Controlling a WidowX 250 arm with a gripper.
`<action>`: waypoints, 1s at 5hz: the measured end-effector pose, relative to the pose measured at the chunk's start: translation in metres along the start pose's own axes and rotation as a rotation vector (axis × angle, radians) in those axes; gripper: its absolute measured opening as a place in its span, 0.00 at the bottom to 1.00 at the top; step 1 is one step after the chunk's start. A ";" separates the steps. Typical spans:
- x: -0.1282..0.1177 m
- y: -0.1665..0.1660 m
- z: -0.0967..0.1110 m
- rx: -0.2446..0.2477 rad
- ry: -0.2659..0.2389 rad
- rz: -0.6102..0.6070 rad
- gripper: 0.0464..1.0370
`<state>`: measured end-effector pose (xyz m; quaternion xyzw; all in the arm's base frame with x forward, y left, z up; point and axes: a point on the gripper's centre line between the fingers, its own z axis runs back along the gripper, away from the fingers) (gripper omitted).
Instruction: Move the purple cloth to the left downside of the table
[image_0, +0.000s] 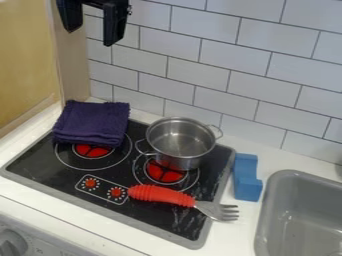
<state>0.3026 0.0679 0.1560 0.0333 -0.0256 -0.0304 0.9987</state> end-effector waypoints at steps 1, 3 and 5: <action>-0.005 -0.002 -0.013 -0.013 0.046 -0.001 0.96; -0.002 0.006 -0.057 -0.034 0.160 0.013 0.96; 0.007 0.026 -0.088 -0.013 0.176 0.024 0.96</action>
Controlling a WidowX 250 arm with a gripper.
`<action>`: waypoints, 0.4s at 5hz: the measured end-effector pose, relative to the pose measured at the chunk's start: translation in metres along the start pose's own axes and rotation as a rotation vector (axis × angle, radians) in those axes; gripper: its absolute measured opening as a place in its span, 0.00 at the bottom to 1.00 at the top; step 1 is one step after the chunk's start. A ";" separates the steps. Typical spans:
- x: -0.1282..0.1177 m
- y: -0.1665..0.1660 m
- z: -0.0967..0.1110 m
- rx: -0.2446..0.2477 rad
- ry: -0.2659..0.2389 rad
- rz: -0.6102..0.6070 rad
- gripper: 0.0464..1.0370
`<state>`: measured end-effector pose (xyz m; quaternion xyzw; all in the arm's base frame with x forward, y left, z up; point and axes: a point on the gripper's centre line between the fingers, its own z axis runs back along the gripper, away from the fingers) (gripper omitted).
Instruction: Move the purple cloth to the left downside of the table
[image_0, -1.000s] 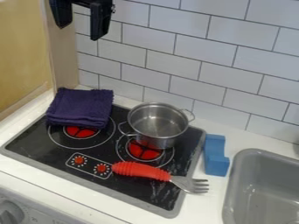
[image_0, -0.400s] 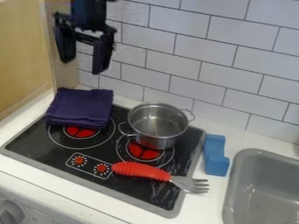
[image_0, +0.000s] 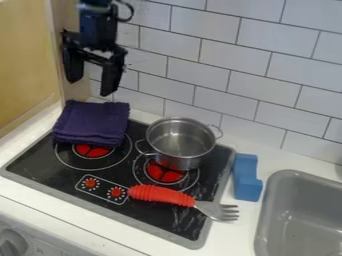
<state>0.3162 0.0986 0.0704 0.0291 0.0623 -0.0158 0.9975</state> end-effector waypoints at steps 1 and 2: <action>0.003 0.008 -0.021 -0.008 0.021 0.009 0.96; 0.009 0.013 -0.028 -0.001 -0.010 0.033 0.96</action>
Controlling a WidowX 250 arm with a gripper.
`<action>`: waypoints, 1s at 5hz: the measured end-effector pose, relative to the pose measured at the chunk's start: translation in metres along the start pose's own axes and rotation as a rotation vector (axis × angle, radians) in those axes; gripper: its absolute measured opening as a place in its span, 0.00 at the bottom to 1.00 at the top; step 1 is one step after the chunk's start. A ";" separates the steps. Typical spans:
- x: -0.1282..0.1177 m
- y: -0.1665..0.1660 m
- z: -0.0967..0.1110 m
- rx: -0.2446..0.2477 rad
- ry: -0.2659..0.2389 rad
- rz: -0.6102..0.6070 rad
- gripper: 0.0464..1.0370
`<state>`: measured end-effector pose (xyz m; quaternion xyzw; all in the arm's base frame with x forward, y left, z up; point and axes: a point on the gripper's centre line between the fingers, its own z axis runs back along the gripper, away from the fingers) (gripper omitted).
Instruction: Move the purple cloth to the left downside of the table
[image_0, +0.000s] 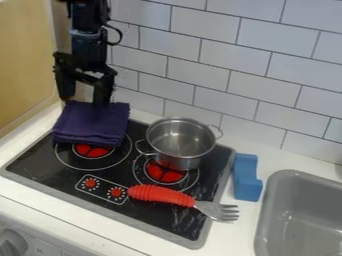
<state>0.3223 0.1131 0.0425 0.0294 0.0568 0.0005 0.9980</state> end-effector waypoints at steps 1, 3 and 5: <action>0.004 -0.005 -0.018 -0.036 0.009 -0.020 0.96; 0.014 -0.009 -0.026 -0.077 -0.041 -0.054 0.96; 0.012 -0.009 -0.030 -0.104 -0.096 -0.042 0.96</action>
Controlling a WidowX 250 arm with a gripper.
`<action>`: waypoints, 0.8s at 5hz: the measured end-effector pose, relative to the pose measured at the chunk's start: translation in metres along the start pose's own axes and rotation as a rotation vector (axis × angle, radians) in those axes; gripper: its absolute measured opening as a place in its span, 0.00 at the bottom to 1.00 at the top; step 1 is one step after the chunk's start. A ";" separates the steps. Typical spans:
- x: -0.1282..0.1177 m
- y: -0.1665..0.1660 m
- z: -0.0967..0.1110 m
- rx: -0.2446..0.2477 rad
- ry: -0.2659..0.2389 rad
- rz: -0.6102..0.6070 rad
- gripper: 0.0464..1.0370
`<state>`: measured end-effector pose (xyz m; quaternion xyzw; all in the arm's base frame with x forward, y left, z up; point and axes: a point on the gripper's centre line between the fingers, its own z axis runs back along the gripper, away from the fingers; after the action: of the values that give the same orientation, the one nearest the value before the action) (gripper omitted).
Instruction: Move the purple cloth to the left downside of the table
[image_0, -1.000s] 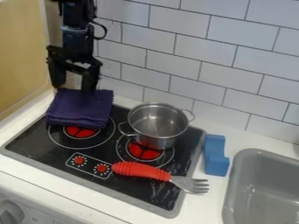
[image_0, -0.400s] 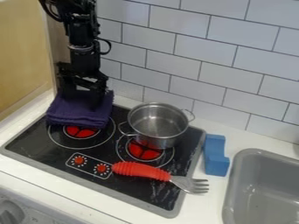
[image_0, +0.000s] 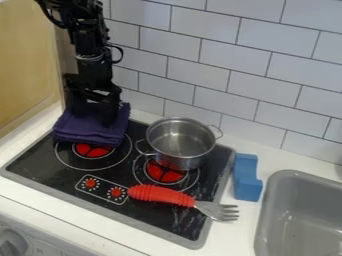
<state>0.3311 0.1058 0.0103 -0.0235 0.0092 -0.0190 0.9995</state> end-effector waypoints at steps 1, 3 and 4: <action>-0.012 -0.003 -0.003 0.006 0.014 -0.001 0.96; -0.038 -0.011 -0.004 0.013 0.020 -0.006 0.96; -0.050 -0.014 -0.004 0.016 0.021 0.000 0.96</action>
<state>0.2804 0.0939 0.0074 -0.0153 0.0197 -0.0195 0.9995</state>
